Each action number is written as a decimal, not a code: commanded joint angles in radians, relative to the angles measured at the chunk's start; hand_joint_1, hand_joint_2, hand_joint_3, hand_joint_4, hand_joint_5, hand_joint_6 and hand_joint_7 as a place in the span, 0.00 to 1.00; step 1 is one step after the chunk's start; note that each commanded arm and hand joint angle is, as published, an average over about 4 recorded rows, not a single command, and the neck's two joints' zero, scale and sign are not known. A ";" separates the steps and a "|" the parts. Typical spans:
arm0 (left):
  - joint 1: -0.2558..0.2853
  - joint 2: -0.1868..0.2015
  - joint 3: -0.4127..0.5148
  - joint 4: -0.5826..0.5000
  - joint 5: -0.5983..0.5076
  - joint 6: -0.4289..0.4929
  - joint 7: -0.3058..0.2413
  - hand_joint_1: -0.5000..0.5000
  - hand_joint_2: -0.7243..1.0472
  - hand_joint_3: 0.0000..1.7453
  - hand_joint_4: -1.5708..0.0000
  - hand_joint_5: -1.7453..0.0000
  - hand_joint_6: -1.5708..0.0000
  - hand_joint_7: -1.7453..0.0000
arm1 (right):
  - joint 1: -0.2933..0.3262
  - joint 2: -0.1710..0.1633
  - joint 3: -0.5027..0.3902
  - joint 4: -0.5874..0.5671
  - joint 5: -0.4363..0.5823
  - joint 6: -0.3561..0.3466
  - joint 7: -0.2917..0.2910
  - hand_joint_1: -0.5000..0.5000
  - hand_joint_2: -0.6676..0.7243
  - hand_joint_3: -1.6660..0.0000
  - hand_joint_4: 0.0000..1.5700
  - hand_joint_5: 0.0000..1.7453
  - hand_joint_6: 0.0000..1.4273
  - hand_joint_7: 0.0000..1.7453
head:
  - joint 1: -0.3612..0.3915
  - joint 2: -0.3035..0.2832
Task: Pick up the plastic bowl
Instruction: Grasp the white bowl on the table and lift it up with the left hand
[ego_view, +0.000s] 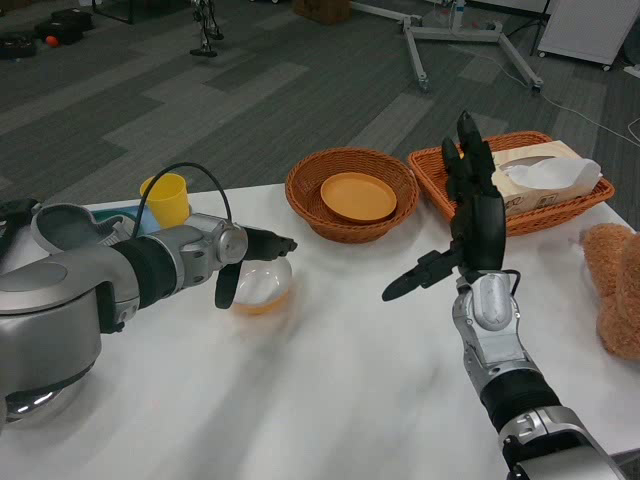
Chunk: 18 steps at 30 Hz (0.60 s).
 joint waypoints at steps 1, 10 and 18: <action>0.021 -0.004 -0.019 0.017 -0.022 -0.010 0.011 0.96 0.73 0.05 1.00 1.00 1.00 0.96 | 0.017 -0.002 0.004 -0.010 0.008 -0.012 -0.003 0.04 0.82 1.00 0.00 0.00 0.00 0.00 | 0.001 0.001; 0.030 -0.013 -0.045 0.059 -0.046 -0.026 0.028 0.92 0.75 0.05 1.00 1.00 1.00 0.96 | 0.017 -0.002 0.004 -0.010 0.008 -0.013 -0.003 0.04 0.82 1.00 0.00 0.00 0.00 0.00 | 0.008 0.007; 0.034 -0.019 -0.043 0.072 -0.042 -0.044 0.048 0.87 0.75 0.05 1.00 1.00 1.00 1.00 | 0.017 -0.002 0.004 -0.008 0.009 -0.012 -0.003 0.04 0.82 1.00 0.00 0.00 0.00 0.00 | 0.014 0.019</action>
